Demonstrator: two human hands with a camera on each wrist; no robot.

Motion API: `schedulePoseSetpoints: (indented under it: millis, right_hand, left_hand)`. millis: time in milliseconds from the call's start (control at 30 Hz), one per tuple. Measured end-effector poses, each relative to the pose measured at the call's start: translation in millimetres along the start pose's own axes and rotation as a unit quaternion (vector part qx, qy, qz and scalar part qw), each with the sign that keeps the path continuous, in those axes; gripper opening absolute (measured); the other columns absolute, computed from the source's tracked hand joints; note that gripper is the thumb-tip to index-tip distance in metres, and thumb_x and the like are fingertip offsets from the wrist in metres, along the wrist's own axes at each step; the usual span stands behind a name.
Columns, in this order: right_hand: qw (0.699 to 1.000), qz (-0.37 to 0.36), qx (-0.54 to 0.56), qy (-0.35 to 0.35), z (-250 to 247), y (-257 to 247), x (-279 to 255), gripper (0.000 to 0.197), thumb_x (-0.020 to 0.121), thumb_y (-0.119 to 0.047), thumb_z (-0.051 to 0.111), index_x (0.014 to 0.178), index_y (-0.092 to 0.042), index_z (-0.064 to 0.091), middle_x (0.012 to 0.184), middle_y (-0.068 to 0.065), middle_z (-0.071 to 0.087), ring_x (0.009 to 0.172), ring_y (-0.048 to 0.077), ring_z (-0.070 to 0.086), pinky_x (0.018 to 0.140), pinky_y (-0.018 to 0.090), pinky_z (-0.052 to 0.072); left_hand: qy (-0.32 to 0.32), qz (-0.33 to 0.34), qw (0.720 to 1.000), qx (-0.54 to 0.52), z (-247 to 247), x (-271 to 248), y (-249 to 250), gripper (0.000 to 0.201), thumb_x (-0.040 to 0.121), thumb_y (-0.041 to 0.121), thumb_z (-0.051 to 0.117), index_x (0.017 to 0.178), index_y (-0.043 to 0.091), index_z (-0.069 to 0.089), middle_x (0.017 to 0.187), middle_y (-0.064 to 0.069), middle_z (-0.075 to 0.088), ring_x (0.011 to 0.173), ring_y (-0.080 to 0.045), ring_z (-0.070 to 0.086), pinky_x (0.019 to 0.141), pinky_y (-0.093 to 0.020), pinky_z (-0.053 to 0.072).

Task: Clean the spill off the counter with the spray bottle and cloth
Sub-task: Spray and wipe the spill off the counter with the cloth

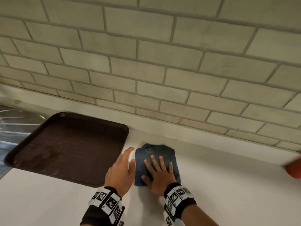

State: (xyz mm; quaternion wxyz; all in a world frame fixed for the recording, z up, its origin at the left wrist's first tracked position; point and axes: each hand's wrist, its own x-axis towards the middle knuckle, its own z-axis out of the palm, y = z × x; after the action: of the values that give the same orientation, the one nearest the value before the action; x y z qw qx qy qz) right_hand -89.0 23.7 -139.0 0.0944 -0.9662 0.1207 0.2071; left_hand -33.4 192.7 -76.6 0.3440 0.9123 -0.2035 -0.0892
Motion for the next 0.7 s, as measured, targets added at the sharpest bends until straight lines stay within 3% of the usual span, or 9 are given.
schedulePoseSetpoints:
  millis: [133, 267, 467, 567, 700]
  right_hand:
    - [0.996, 0.074, 0.052, 0.006, -27.8, 18.2, 47.3, 0.070, 0.094, -0.067, 0.020, 0.152, -0.041, -0.008, 0.161, -0.007, -0.019, 0.146, 0.029, -0.020, 0.113, 0.062, -0.011]
    - [0.996, 0.075, 0.045, 0.014, -28.1, 3.0, 60.3, 0.069, 0.095, -0.063, 0.019, 0.152, -0.038, -0.009, 0.161, -0.003, -0.021, 0.145, 0.033, -0.022, 0.111, 0.065, -0.012]
    - [0.999, -0.034, -0.019, 0.004, 7.2, -21.7, 2.8, 0.071, 0.091, -0.070, 0.013, 0.151, -0.039, -0.012, 0.160, -0.005, -0.024, 0.145, 0.030, -0.025, 0.110, 0.062, -0.017]
    - [1.000, -0.005, 0.001, 0.001, -8.8, -16.7, 26.6, 0.074, 0.089, -0.074, 0.011, 0.151, -0.041, -0.011, 0.159, -0.008, -0.023, 0.145, 0.029, -0.023, 0.112, 0.062, -0.014]
    - [0.998, 0.060, 0.028, -0.017, -26.8, -29.4, 61.8, 0.069, 0.096, -0.063, 0.019, 0.152, -0.036, -0.012, 0.159, -0.003, -0.025, 0.144, 0.034, -0.024, 0.109, 0.066, -0.014]
  left_hand:
    - [0.003, 0.010, 1.000, 0.002, -1.6, -2.6, -0.3, 0.043, 0.101, 0.037, 0.040, 0.143, 0.041, 0.032, 0.139, 0.004, 0.054, 0.109, -0.026, 0.064, 0.091, -0.043, 0.050]
    - [0.001, 0.006, 1.000, 0.012, -9.1, -4.9, -8.2, 0.043, 0.101, 0.037, 0.040, 0.143, 0.040, 0.032, 0.137, 0.003, 0.055, 0.106, -0.024, 0.065, 0.090, -0.044, 0.051]
    - [0.005, 0.002, 1.000, -0.004, -16.3, -7.3, -11.9, 0.040, 0.100, 0.034, 0.043, 0.139, 0.041, 0.035, 0.122, 0.000, 0.062, 0.101, -0.026, 0.065, 0.087, -0.042, 0.051]
    - [0.002, 0.010, 1.000, -0.003, -15.2, -10.7, -9.6, 0.040, 0.099, 0.034, 0.043, 0.138, 0.041, 0.035, 0.114, -0.001, 0.064, 0.096, -0.025, 0.066, 0.084, -0.041, 0.051]
    - [0.002, 0.012, 1.000, 0.021, -11.9, -13.8, -12.1, 0.043, 0.100, 0.036, 0.042, 0.143, 0.037, 0.035, 0.131, 0.000, 0.059, 0.104, -0.024, 0.065, 0.086, -0.041, 0.052]
